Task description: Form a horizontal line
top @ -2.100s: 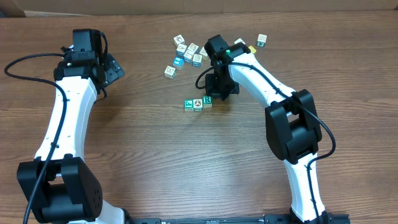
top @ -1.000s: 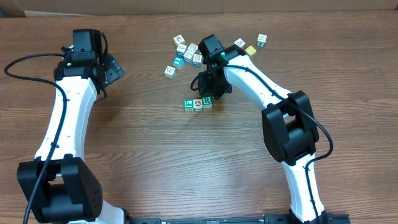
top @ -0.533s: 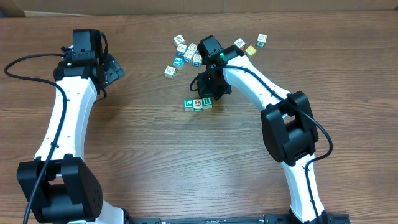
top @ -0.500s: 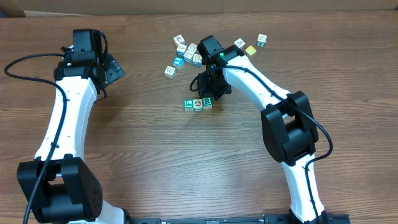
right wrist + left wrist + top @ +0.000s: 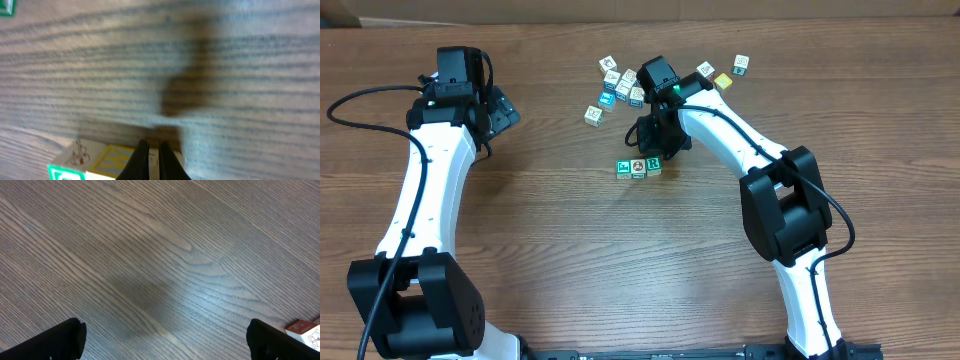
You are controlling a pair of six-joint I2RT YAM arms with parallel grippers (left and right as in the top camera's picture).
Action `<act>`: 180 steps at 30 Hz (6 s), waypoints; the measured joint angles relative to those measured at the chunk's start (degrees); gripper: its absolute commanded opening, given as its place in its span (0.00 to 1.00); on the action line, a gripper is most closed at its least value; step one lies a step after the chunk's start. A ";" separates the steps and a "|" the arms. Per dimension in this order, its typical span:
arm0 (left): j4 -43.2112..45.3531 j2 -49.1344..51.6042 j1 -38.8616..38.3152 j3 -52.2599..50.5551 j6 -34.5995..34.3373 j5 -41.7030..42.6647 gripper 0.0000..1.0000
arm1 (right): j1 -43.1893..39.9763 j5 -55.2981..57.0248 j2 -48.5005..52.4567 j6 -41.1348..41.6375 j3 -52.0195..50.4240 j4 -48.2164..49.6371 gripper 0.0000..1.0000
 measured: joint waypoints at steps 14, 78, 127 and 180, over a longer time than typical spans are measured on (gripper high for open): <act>0.00 0.00 0.00 0.00 0.00 0.00 0.99 | -1.20 6.38 0.00 3.52 0.00 -0.52 0.08; 0.00 0.00 0.00 0.00 -0.02 0.00 1.00 | -0.74 0.96 0.00 4.46 0.00 -11.98 0.13; 0.00 0.00 0.00 0.00 0.00 0.00 1.00 | -0.63 5.07 0.00 4.44 0.00 -0.70 0.04; 0.00 0.00 0.00 0.00 0.00 0.00 1.00 | 0.07 0.57 0.00 4.42 0.00 -2.84 0.04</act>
